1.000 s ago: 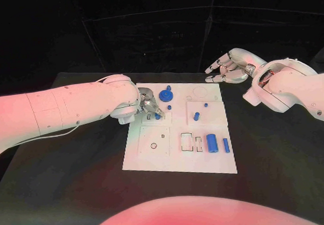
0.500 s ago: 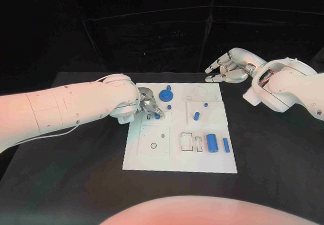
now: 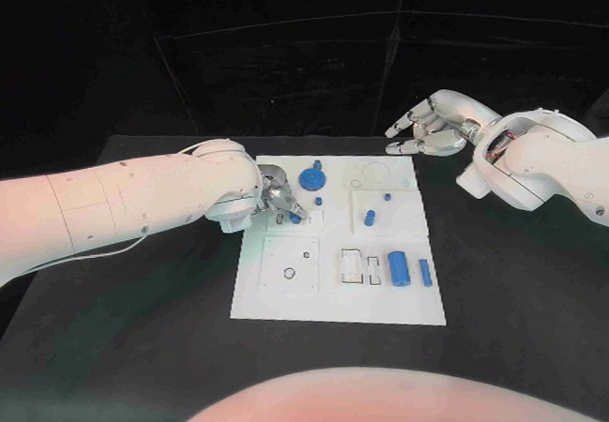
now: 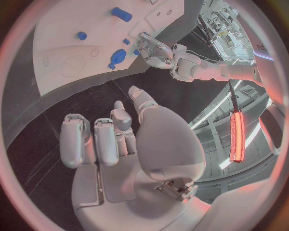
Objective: Assemble the parts on the task board
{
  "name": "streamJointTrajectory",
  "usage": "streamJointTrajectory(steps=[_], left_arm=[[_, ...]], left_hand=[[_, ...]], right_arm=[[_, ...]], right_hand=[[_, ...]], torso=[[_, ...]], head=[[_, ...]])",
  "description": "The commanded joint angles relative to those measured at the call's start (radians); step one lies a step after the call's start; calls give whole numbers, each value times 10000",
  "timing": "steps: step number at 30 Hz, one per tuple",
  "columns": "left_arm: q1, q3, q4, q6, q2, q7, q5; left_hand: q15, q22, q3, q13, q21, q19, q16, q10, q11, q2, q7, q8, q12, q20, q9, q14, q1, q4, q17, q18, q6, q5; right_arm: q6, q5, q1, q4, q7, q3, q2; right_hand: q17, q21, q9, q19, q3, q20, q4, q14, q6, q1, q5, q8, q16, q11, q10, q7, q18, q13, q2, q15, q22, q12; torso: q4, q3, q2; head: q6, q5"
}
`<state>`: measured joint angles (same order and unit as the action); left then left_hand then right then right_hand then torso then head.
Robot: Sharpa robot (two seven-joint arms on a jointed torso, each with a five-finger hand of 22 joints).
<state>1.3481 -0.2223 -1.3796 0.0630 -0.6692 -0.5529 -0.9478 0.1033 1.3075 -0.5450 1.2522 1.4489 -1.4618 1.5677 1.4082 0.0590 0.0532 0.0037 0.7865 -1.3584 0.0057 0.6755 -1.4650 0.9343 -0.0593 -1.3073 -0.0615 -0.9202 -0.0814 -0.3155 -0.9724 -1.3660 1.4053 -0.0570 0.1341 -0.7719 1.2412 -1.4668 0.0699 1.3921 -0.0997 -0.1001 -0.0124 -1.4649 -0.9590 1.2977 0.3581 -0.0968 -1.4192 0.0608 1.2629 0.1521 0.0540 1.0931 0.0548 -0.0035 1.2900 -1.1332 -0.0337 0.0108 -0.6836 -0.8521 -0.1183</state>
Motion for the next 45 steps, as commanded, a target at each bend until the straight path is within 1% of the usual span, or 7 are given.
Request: streamJointTrajectory(steps=[1, 9, 17, 22, 36, 42, 45], left_arm=[[7, 4, -26, -59, -6, -83, -94], [7, 4, -36, -27, -9, -86, -110], [6, 4, -38, -15, -10, -89, -145], [6, 4, -55, -28, -29, -90, -191], [5, 4, -133, -54, -77, -88, -213], [4, 4, -125, -51, -68, -90, -214], [5, 4, -113, -51, -60, -91, -214]], left_hand=[[62, 355, 53, 6, 34, -206, 31, 39, 0, -86, 3, 40, -62, -28, 11, -1057, -11, 36, -2635, 140, -64, 20], [65, 362, 69, 3, 37, -208, 31, 39, 3, -74, 0, 42, -60, -29, 11, -1057, -3, 51, -2635, 141, -69, 22], [66, 353, 82, 3, 33, -205, 31, 39, 3, -65, -1, 43, -59, -30, 12, -1057, -2, 57, -2635, 139, -71, 25], [66, 353, 82, 3, 33, -205, 31, 40, 3, -64, -1, 43, -59, -30, 12, -1057, -3, 57, -2635, 139, -71, 25], [75, 371, 227, 5, 40, -213, 31, 46, 8, 20, -2, 40, -58, -39, 9, -1057, -32, 82, -2635, 142, -92, 40], [77, 377, 426, 5, 40, -215, 31, 49, 8, 90, 1, 32, -52, -44, 1, -1057, -116, 48, -2635, 143, -118, 46], [78, 376, 636, 9, 37, -214, 31, 52, 7, 119, 3, 26, -51, -45, -4, -1057, -202, -11, -2635, 143, -142, 50]], right_arm=[[27, 18, -20, 12, -46, -7, 3], [36, 18, -20, 8, -44, -7, 1], [39, 18, -20, 8, -45, -7, 1], [42, 18, -20, 8, -46, -7, -3], [48, 18, -19, 7, -48, -7, -6], [47, 18, -19, 7, -49, -7, -7], [43, 18, -19, 9, -49, -7, -10]], right_hand=[[-19, 50, -12, -80, 38, -2, 10, -411, -70, -97, -12, -59, 43, 15, -63, -11, 78, -24, 32, -84, -21, 43], [-35, 60, -12, -90, 41, 1, 7, -408, -74, -109, -7, -62, 56, 11, -61, -15, 81, -45, 36, -87, -38, 62], [-35, 60, -12, -90, 41, 1, 7, -408, -74, -109, -7, -62, 56, 11, -61, -15, 81, -45, 36, -87, -38, 62], [-35, 60, -12, -90, 41, 1, 7, -408, -74, -109, -7, -62, 56, 11, -61, -15, 81, -45, 36, -87, -38, 62], [-35, 60, -12, -90, 41, 1, 7, -408, -74, -109, -7, -62, 56, 11, -61, -15, 81, -45, 36, -87, -38, 62], [-35, 60, -12, -90, 41, 1, 7, -408, -74, -109, -7, -62, 56, 11, -61, -15, 81, -45, 36, -87, -38, 62], [-47, 64, -12, -93, 45, 3, 4, -406, -76, -118, -8, -63, 65, 9, -57, -17, 82, -58, 39, -90, -43, 72]], torso=[[-9, -1, 3], [1, -3, -3], [-11, 0, -1], [-1, -2, 2], [-6, -1, -1], [-4, -10, -1], [-12, -6, -2]], head=[[1, -1], [0, 6], [-13, 8], [-14, 14], [-31, 7], [-41, 7], [-40, 5]])
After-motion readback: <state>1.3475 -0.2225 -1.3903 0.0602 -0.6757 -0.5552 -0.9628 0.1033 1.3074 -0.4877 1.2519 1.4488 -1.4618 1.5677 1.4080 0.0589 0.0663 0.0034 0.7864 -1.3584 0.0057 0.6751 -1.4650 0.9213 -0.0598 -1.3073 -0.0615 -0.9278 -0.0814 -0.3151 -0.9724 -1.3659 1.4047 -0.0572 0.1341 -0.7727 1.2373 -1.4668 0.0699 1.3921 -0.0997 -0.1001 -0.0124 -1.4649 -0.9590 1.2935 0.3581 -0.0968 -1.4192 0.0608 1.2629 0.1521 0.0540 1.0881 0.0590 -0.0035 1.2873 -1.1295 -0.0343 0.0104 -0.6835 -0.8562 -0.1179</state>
